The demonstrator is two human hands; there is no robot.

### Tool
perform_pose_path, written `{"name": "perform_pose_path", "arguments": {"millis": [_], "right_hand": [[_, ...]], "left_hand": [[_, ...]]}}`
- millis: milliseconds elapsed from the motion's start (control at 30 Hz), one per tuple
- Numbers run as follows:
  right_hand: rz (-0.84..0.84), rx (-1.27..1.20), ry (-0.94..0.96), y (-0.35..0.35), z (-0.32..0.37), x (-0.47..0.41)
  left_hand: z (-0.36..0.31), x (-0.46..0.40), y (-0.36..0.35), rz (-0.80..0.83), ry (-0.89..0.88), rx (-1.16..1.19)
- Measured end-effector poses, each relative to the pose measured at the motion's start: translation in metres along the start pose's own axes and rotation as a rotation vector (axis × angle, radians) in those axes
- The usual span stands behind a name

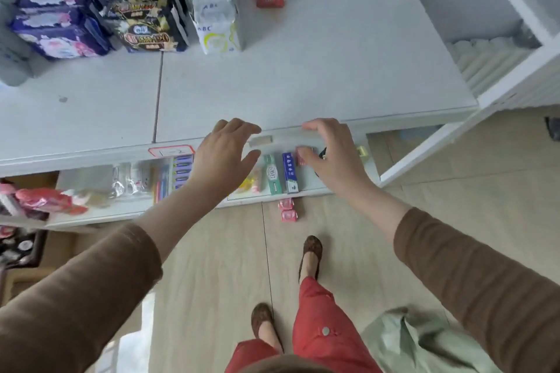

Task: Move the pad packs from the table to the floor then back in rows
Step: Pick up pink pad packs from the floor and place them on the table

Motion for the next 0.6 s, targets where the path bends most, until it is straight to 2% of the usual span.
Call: {"name": "perform_pose_path", "arguments": {"millis": [267,400,600], "right_hand": [[0.159,-0.011,-0.299,-0.068,-0.087,0.119],[0.289,-0.007,-0.431,-0.125,-0.161,0.167],[0.411,-0.059,-0.531,-0.240,-0.279,0.218]], "left_hand": [[0.020,0.103,-0.128,0.272,0.110,0.024],[0.036,0.139,-0.222,0.424,0.206,0.034],[0.086,0.161,-0.383,0.584,0.361,0.073]]}}
Point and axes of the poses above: each hand's wrist, its own x-axis away from the middle knuckle, its own y-axis out of the back of the hand, z = x × y, the point moved 3 cm from there along -x, towards the middle knuckle, and after that the axes turned 7 degrees about y, right-handed, at the moved point
